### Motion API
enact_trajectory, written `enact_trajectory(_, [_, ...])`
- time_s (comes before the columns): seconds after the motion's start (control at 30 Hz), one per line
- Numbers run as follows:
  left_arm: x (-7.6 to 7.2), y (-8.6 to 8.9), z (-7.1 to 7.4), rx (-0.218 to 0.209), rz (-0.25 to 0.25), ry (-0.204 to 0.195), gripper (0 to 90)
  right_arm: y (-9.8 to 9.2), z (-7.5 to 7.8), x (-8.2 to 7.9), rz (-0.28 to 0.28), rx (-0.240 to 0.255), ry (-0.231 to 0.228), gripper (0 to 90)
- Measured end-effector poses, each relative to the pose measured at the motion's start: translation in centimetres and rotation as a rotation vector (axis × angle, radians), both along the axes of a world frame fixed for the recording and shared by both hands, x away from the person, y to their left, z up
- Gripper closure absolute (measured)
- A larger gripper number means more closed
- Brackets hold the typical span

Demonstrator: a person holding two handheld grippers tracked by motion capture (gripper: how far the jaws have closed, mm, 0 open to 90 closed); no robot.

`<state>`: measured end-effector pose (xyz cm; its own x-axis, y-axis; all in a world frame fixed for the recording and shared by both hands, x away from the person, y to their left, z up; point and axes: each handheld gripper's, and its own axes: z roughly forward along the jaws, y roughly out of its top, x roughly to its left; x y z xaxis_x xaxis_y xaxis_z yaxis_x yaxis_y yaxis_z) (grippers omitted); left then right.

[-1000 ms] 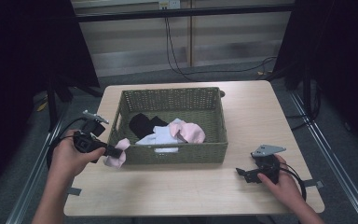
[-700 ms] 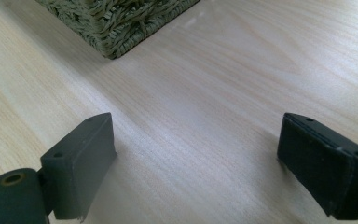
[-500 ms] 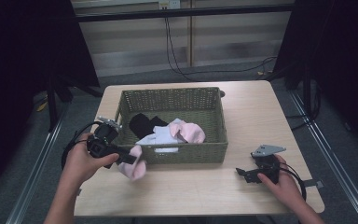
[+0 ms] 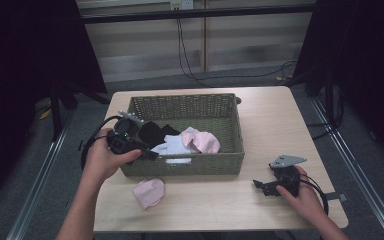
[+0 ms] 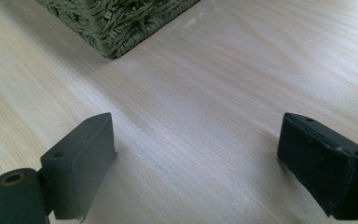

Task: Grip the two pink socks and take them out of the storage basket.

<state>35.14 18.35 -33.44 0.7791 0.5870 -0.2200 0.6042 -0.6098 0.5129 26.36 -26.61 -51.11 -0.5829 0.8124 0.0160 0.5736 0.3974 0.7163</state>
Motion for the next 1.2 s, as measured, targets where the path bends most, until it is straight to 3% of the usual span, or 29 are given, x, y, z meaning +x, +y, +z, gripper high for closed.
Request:
enact_trajectory(0.57, [5.0,-5.2,-1.8,-0.004,0.052,0.025,42.1,0.0,0.0,0.0,-0.002,0.002,0.000,10.7])
enact_trajectory(0.77, [6.1,-6.3,-2.5,0.006,0.078,0.026,41.6,0.0,0.0,0.0,-0.002,0.002,0.000,10.7])
enact_trajectory(1.2, [7.7,-8.7,-4.1,0.021,0.075,0.041,41.4,0.0,0.0,0.0,-0.001,0.002,-0.002,10.7])
